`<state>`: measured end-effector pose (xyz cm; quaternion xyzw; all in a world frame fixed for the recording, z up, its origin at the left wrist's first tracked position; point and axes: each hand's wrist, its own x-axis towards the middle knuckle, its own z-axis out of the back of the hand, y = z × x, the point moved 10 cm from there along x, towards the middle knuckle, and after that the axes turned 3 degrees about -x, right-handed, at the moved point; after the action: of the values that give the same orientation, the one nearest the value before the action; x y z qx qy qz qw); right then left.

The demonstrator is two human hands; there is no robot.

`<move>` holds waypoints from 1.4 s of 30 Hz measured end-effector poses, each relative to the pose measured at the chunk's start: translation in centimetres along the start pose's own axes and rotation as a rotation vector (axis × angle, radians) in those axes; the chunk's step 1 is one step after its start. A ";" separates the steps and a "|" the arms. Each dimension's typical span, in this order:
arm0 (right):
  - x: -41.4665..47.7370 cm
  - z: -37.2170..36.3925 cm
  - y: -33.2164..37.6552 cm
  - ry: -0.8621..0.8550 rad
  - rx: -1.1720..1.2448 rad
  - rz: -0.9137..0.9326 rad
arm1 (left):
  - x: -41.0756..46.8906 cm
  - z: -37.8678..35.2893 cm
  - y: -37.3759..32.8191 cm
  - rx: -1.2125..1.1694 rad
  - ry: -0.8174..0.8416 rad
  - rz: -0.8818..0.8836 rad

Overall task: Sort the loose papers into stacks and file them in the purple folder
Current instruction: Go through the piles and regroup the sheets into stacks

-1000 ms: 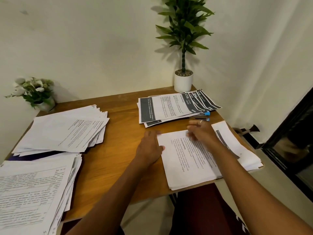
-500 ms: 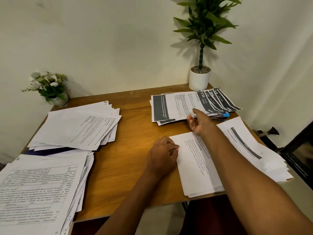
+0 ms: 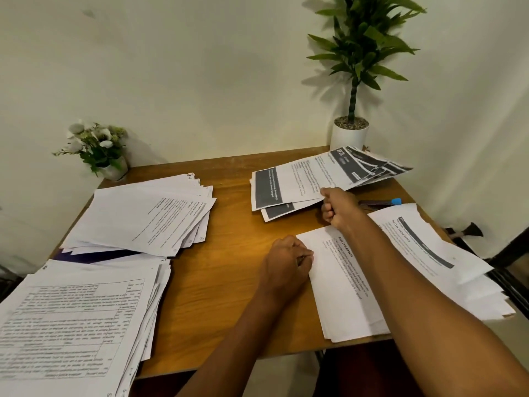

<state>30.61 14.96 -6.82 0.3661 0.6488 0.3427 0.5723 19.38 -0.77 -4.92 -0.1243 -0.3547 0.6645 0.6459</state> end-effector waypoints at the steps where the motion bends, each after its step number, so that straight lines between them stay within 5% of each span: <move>1: -0.5 -0.3 0.2 0.042 -0.002 0.025 | -0.1 0.0 0.3 -0.023 0.011 0.021; 6: -4.0 -1.2 2.0 0.209 -0.050 0.156 | -0.8 2.1 1.5 -0.298 -0.066 0.169; 12: -8.2 -1.2 2.6 0.479 -0.084 0.199 | -4.8 2.8 8.3 -1.279 -0.253 0.773; 15: -9.9 -1.7 2.0 0.604 0.019 0.128 | -5.6 5.3 8.4 -1.716 -0.114 0.747; 17: -10.7 -2.5 0.7 0.637 -0.041 0.074 | -5.4 8.0 6.3 -1.911 0.088 0.562; 22: -11.3 -4.1 -3.9 0.606 -0.405 0.013 | -6.7 11.6 7.6 -1.595 0.237 0.710; 28: -11.3 -5.4 -5.7 0.579 -0.545 0.059 | -6.4 11.6 10.8 -1.220 0.093 0.715; 34: -10.1 -5.3 -6.4 0.458 -0.215 0.173 | -7.1 12.6 12.8 -0.712 -0.207 0.603; 42: -9.6 -2.1 -5.5 0.153 -0.075 0.465 | -8.1 12.6 12.7 -0.637 -0.295 0.465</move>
<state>28.82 3.89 -6.60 0.4572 0.5755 0.5158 0.4402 2.80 -11.28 -6.25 -0.2980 -0.5937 0.6602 0.3504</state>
